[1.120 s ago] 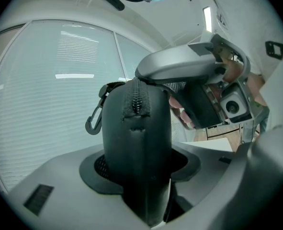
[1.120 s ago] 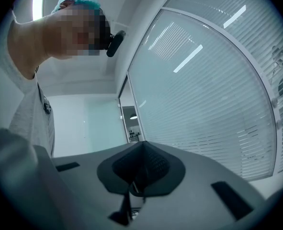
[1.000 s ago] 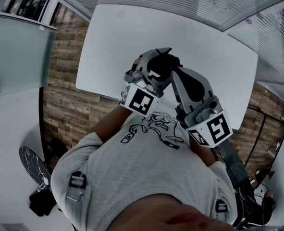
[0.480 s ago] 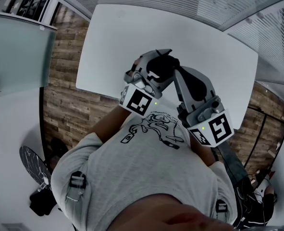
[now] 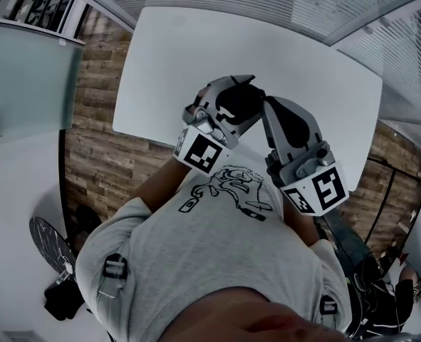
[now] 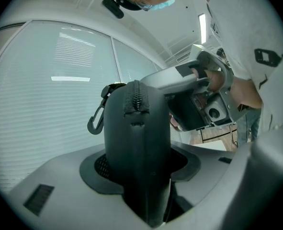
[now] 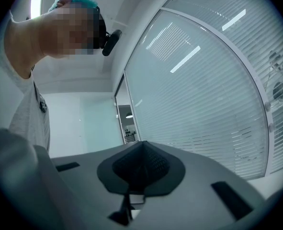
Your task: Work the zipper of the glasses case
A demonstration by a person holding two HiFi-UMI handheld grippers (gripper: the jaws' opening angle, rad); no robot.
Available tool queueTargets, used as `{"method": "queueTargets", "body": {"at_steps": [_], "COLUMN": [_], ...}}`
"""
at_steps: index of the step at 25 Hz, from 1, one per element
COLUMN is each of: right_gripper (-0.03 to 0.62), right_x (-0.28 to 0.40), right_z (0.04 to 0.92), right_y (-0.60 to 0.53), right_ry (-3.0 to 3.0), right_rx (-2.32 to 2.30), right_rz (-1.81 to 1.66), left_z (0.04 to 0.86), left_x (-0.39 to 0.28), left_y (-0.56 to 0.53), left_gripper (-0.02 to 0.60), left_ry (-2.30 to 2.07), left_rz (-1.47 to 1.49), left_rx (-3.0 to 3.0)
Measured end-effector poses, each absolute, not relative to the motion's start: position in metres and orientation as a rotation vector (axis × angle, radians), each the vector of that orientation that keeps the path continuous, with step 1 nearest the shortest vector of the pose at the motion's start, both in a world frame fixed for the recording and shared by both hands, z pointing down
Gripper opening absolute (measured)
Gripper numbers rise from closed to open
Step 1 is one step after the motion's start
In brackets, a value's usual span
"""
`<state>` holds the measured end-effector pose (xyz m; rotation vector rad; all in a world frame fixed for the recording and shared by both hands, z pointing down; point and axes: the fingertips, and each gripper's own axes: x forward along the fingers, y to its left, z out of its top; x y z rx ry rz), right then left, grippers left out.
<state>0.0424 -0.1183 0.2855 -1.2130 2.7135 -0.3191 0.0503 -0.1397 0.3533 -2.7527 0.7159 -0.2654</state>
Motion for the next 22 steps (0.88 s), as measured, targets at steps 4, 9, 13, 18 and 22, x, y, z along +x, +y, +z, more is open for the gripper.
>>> {"method": "queueTargets", "body": {"at_steps": [4, 9, 13, 18, 22], "right_gripper": [0.003, 0.003, 0.003, 0.003, 0.003], "right_x": [0.045, 0.044, 0.044, 0.047, 0.050], "right_z": [0.286, 0.289, 0.289, 0.283, 0.286], "right_y": [-0.120, -0.116, -0.117, -0.120, -0.121], "right_ry": [2.716, 2.721, 2.724, 2.727, 2.725], "right_rx": [-1.209, -1.212, -1.217, -1.203, -1.186], "right_rz": [-0.323, -0.326, -0.333, -0.350, -0.371], "left_z": [0.354, 0.355, 0.350, 0.341, 0.335], "left_x": [0.051, 0.049, 0.047, 0.047, 0.049], "left_y": [-0.139, -0.133, -0.132, -0.132, -0.131], "left_gripper": [0.247, 0.248, 0.247, 0.247, 0.247], "left_ry": [0.699, 0.655, 0.619, 0.599, 0.563], "left_rz": [-0.268, -0.253, -0.224, -0.208, -0.168], "left_rx": [-2.756, -2.754, -2.749, -2.747, -2.732]}}
